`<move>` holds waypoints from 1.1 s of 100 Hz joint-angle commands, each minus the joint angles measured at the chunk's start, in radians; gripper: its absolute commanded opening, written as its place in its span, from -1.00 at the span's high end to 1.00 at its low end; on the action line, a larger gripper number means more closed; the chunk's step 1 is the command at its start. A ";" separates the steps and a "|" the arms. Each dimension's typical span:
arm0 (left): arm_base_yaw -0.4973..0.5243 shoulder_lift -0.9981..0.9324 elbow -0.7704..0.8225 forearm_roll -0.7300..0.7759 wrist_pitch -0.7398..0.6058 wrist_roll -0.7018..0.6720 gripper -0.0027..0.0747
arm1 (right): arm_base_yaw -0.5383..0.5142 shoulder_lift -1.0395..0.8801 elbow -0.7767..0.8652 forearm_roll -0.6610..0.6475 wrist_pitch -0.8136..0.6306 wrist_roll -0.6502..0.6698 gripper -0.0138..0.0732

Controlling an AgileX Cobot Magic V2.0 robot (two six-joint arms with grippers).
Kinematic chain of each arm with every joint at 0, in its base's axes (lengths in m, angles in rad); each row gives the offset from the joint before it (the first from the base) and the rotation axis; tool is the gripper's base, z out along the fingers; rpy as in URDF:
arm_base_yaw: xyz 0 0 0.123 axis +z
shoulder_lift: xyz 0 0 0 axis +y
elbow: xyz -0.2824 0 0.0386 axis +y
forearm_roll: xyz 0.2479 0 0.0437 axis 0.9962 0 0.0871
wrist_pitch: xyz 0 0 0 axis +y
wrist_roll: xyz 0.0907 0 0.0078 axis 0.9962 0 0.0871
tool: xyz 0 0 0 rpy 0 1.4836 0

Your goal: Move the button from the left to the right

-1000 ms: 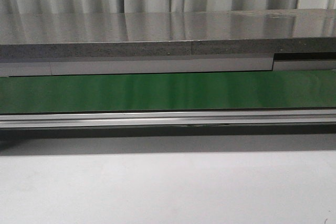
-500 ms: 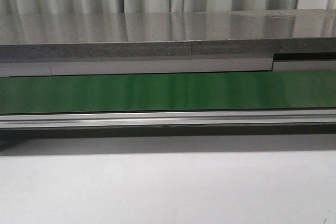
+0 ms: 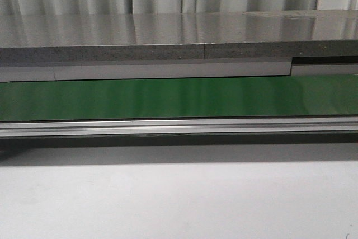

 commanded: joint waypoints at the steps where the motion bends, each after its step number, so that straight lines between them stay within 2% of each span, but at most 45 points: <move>1: -0.007 0.004 -0.028 -0.011 -0.085 -0.002 0.98 | 0.002 0.001 -0.026 0.006 -0.071 -0.007 0.79; 3: -0.007 0.004 -0.028 -0.011 -0.085 -0.002 0.98 | 0.002 0.001 -0.026 0.006 -0.071 -0.007 0.85; 88: -0.007 0.004 -0.028 -0.011 -0.085 -0.002 0.98 | 0.002 0.001 -0.026 0.006 -0.071 -0.007 0.84; 110: -0.007 0.004 -0.028 -0.011 -0.085 -0.002 0.98 | 0.017 -0.038 0.021 0.005 -0.076 -0.006 0.84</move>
